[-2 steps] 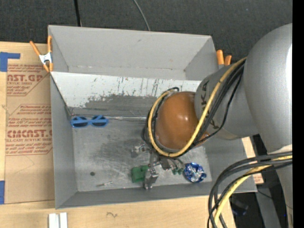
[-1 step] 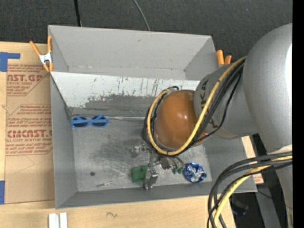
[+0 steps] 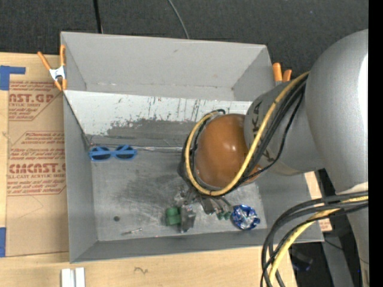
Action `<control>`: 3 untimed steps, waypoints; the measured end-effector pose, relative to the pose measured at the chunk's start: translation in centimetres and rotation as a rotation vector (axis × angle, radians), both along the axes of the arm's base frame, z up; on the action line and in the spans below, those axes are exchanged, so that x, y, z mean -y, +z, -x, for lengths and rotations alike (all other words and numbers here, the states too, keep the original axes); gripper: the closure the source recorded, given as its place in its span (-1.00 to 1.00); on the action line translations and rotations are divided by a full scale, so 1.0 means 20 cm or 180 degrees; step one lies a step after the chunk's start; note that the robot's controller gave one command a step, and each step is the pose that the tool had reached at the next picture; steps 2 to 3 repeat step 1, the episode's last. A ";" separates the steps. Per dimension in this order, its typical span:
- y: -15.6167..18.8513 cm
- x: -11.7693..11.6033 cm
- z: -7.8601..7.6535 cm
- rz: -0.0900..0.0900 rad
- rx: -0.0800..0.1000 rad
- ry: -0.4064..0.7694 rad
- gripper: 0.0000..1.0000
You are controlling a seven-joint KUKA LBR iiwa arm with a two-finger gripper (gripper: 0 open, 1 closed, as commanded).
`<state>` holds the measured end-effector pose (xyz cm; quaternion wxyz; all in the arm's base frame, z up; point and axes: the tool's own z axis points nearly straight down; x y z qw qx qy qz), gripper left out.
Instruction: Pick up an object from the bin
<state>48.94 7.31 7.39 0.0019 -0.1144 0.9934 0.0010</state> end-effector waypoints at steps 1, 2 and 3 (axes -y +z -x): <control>0.55 0.00 -0.01 0.0003 0.0017 0.0002 1.00; 0.55 0.00 -0.01 0.0003 0.0017 0.0002 1.00; 0.55 0.00 -0.01 0.0003 0.0017 0.0002 1.00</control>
Offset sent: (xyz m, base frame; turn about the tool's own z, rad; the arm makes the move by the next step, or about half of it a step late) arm -0.0001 -0.0001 0.1060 0.0000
